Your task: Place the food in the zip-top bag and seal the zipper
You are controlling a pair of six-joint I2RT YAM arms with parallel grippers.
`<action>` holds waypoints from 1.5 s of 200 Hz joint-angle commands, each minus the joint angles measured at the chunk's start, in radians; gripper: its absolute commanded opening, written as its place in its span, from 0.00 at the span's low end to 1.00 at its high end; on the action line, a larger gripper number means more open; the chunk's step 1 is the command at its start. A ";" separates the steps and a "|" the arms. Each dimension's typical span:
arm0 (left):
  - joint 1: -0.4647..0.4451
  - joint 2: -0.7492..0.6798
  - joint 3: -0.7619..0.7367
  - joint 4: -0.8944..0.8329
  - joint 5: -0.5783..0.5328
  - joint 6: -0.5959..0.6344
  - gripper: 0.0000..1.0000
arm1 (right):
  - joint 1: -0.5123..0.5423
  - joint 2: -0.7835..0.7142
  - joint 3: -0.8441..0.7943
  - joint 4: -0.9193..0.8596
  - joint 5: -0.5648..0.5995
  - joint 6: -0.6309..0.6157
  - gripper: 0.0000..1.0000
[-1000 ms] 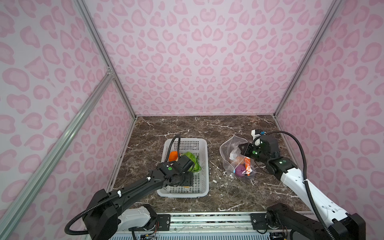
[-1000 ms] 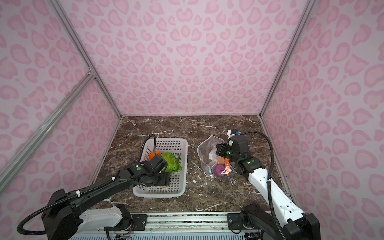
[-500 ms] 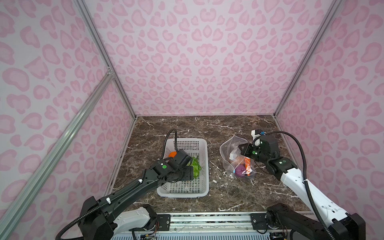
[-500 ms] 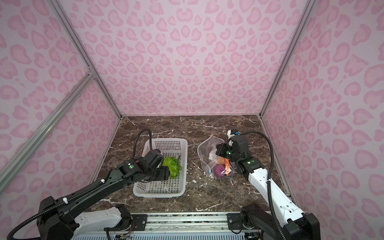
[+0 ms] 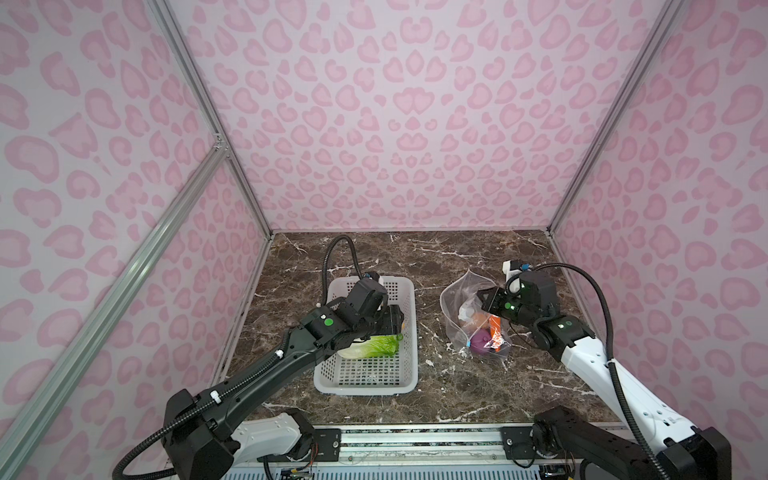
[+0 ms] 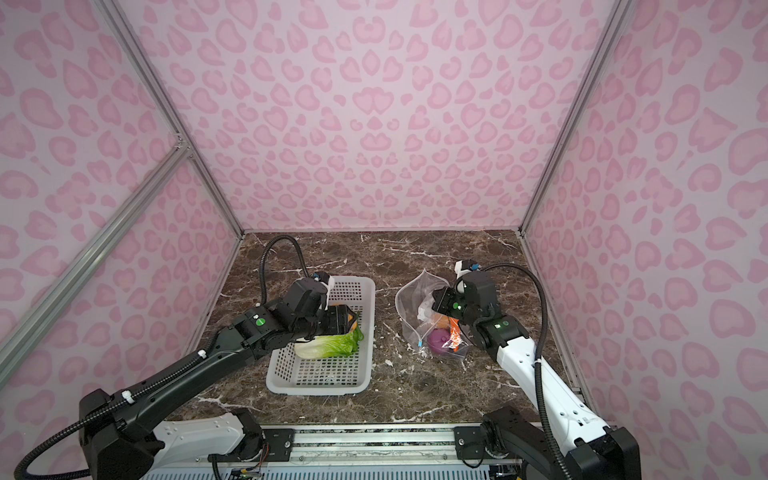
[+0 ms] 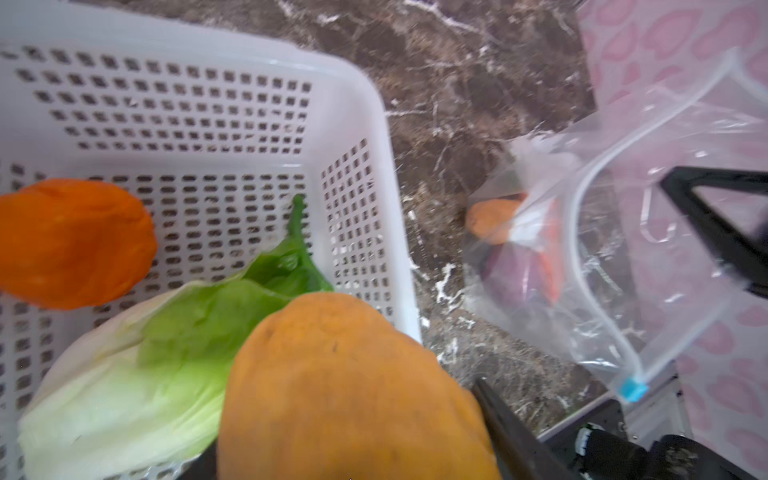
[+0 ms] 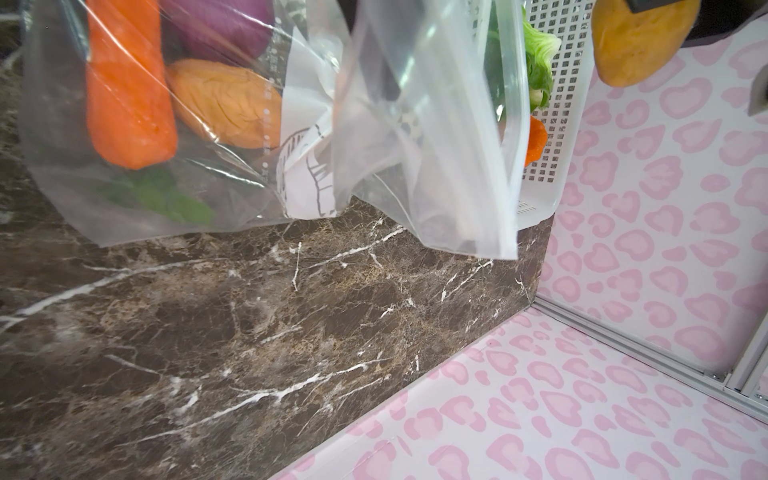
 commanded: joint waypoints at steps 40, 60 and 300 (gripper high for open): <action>-0.091 0.141 0.166 0.247 0.167 0.110 0.62 | 0.001 0.003 0.012 0.003 0.011 0.005 0.00; -0.128 0.194 0.207 0.299 0.221 0.129 0.62 | 0.001 0.003 0.011 0.008 0.004 0.014 0.00; -0.173 0.630 0.500 -0.047 0.091 0.196 0.88 | 0.074 -0.053 -0.029 0.055 0.008 -0.007 0.00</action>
